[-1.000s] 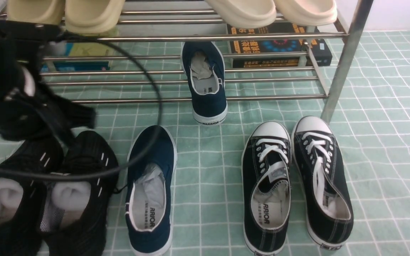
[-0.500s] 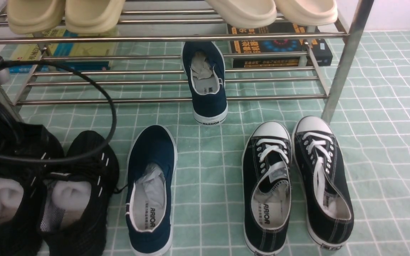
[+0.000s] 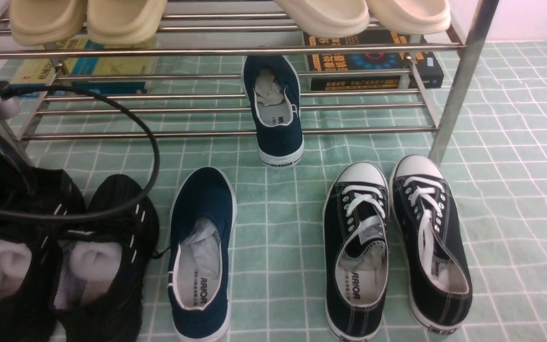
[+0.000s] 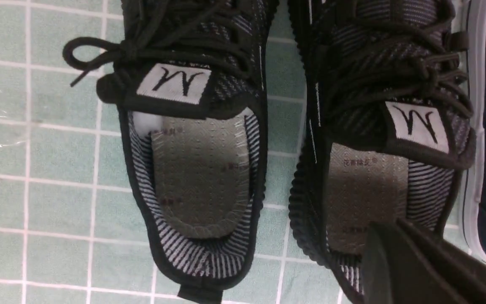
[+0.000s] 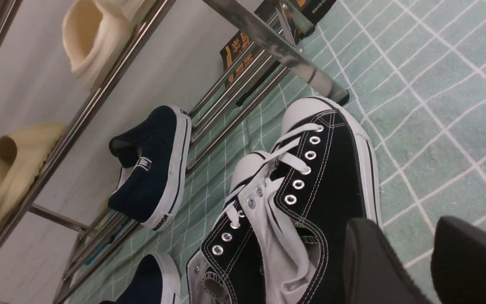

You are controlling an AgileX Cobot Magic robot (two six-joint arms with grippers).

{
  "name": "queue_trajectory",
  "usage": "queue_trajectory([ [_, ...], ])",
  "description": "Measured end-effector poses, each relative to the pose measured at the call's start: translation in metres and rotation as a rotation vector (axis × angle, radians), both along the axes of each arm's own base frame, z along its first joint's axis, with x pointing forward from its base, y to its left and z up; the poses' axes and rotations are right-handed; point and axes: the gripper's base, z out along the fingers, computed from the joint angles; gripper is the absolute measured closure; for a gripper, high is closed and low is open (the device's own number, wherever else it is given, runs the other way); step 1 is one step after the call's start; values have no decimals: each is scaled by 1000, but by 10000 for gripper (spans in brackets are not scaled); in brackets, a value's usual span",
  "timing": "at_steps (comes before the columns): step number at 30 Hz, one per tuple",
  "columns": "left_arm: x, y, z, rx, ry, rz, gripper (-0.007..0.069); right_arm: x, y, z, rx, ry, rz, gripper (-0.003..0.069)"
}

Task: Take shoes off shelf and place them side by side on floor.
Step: 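Grasp a shoe standing on the lower shelf of the shoe rack with the left gripper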

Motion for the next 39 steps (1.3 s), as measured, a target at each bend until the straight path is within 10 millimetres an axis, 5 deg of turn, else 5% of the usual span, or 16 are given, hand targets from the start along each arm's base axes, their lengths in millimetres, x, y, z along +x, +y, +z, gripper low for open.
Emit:
queue_trajectory([
  [3,5,1,2,2,-58,31,595,-3,2,14,-103,-26,40,420],
  [7,12,6,6,40,-151,73,597,-8,4,66,-333,-67,100,473],
  [9,16,9,6,51,-177,82,608,-5,5,105,-511,42,171,564],
  [11,18,13,5,53,-183,75,610,4,4,123,-612,211,243,641],
  [16,16,29,-1,9,-116,33,610,51,4,131,-679,683,475,672],
  [21,18,44,-14,-70,-18,53,610,94,20,124,-611,704,686,660],
  [27,19,50,-17,-119,-8,84,610,129,81,136,-559,505,1022,653],
  [31,19,47,-17,-157,-7,90,610,153,119,150,-669,503,1054,651],
  [37,18,42,-24,-224,-3,108,607,191,177,148,-861,559,1036,637],
  [39,17,38,-27,-263,2,118,605,217,206,149,-899,574,991,609],
])
